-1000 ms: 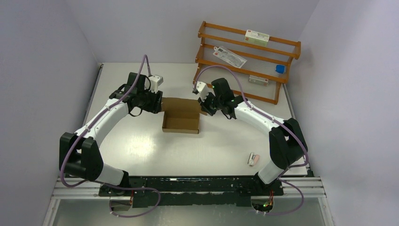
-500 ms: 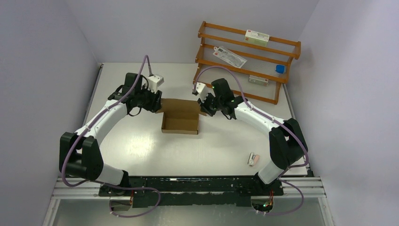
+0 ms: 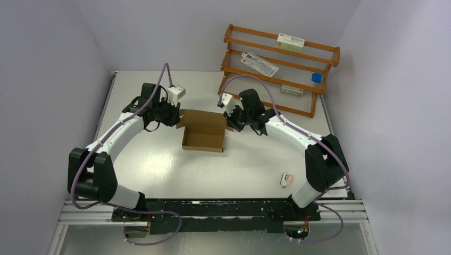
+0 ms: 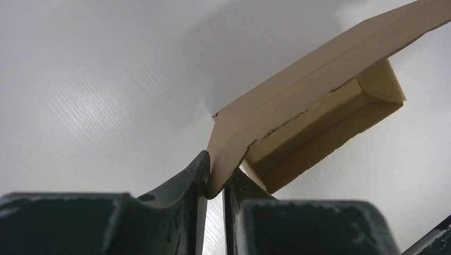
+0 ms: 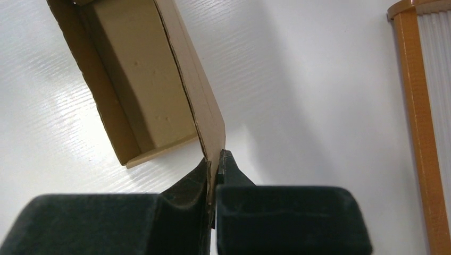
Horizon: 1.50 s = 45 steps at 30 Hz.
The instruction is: Fold the paper box
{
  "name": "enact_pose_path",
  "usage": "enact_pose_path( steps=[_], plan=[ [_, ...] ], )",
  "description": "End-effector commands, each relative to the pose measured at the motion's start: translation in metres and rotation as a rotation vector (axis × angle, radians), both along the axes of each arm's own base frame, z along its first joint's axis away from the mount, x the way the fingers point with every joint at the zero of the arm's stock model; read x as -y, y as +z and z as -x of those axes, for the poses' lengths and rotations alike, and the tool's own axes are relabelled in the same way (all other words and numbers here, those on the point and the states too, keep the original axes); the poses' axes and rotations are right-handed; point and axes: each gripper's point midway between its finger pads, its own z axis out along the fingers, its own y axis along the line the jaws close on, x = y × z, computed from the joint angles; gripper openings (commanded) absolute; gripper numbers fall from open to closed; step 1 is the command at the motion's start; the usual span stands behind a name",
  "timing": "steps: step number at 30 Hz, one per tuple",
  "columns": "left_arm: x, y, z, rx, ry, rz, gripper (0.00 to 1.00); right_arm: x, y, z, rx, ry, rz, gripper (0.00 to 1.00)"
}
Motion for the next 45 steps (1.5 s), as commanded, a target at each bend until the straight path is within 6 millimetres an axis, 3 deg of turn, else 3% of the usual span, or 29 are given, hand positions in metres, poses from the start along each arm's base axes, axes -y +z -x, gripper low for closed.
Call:
enact_pose_path(
  steps=[1, 10, 14, 19, 27, 34, 41, 45],
  plan=[
    [0.007, 0.005, 0.004, 0.006, -0.019, 0.052, 0.18, -0.006, 0.008, 0.005, 0.007, -0.007, -0.023, 0.00],
    [-0.003, 0.005, 0.021, -0.054, 0.178, 0.057, 0.12, -0.019, 0.008, 0.013, -0.061, -0.128, -0.044, 0.00],
    [0.014, 0.018, 0.029, -0.063, 0.218, 0.188, 0.09, -0.025, 0.005, 0.016, -0.092, -0.220, -0.038, 0.00],
    [0.030, 0.027, 0.038, -0.046, 0.226, 0.225, 0.08, -0.023, 0.002, 0.010, -0.111, -0.350, -0.011, 0.00],
    [0.035, 0.014, 0.052, -0.052, 0.292, 0.240, 0.07, -0.030, 0.012, 0.004, -0.118, -0.522, -0.068, 0.00],
    [0.051, 0.010, 0.056, -0.074, 0.317, 0.289, 0.05, -0.038, 0.003, 0.004, -0.192, -0.670, -0.109, 0.00],
    [0.070, 0.015, 0.055, -0.100, 0.348, 0.414, 0.05, -0.041, 0.000, 0.007, -0.190, -0.750, -0.150, 0.00],
    [0.072, 0.024, 0.051, -0.080, 0.387, 0.455, 0.07, -0.040, 0.003, 0.009, -0.173, -0.788, -0.165, 0.00]
  ],
)
